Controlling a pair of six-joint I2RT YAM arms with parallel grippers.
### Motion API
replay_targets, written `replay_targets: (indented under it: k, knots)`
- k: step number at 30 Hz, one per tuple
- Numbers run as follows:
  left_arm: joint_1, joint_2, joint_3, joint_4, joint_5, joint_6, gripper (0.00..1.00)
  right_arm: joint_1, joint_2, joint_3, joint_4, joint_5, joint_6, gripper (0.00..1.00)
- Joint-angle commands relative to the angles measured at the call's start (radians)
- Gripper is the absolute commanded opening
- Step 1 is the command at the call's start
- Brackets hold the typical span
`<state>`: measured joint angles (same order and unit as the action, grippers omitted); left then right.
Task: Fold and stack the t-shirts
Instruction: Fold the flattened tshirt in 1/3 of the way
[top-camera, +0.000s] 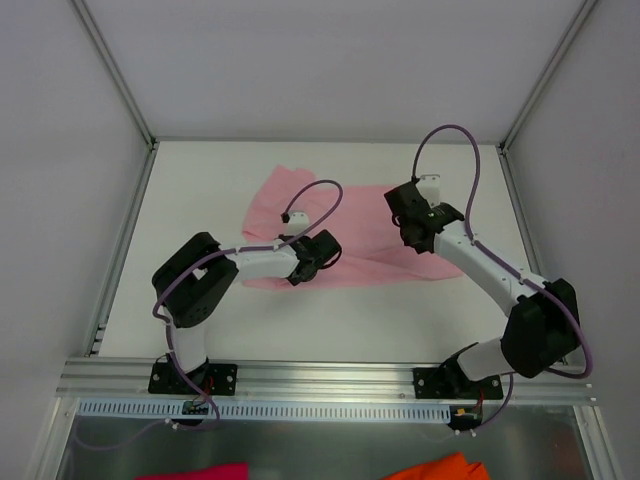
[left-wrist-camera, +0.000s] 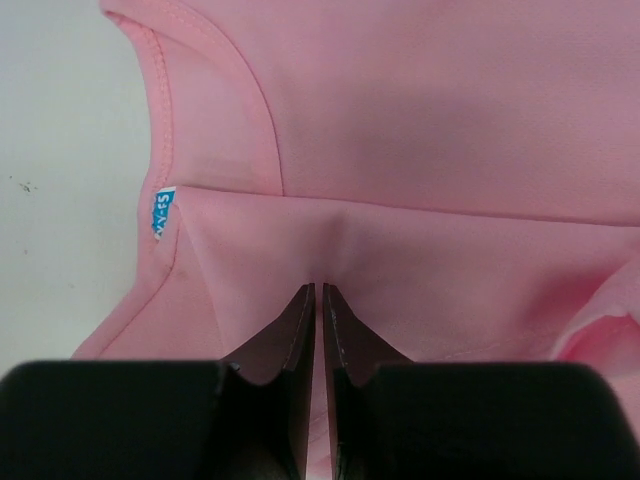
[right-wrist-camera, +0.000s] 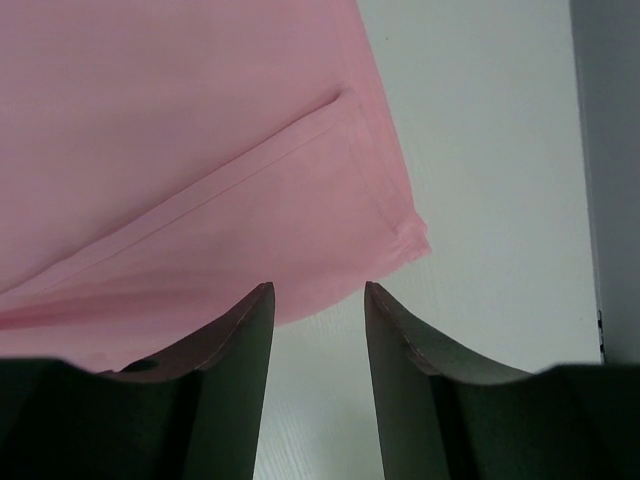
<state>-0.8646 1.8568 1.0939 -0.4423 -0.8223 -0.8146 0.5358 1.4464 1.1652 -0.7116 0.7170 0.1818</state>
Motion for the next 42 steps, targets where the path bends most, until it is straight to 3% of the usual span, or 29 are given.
replay_targets:
  k: [1,6,9,10,19,26,42]
  knots:
    - [-0.004,-0.030,-0.038,0.004,0.012,0.000,0.07,0.010,-0.078,-0.045,0.020,-0.100,0.013,0.45]
    - [-0.004,-0.062,-0.112,0.103,0.074,0.017,0.06,0.016,-0.138,-0.116,0.043,-0.145,0.035,0.45]
    - [-0.001,-0.027,-0.109,0.132,0.097,0.029,0.00,0.018,-0.095,-0.131,0.089,-0.162,0.021,0.19]
    - [-0.001,-0.018,-0.109,0.139,0.107,0.037,0.00,0.018,-0.077,-0.125,0.096,-0.162,0.022,0.01]
    - [0.001,-0.010,-0.199,0.134,0.106,-0.020,0.00,0.013,0.158,-0.026,0.098,-0.042,0.018,0.01]
    - [-0.001,-0.057,-0.256,0.120,0.103,-0.047,0.00,-0.002,0.310,0.037,0.138,-0.080,-0.001,0.01]
    - [-0.020,-0.206,-0.328,0.016,0.071,-0.129,0.00,-0.037,0.433,0.074,0.132,-0.111,0.007,0.01]
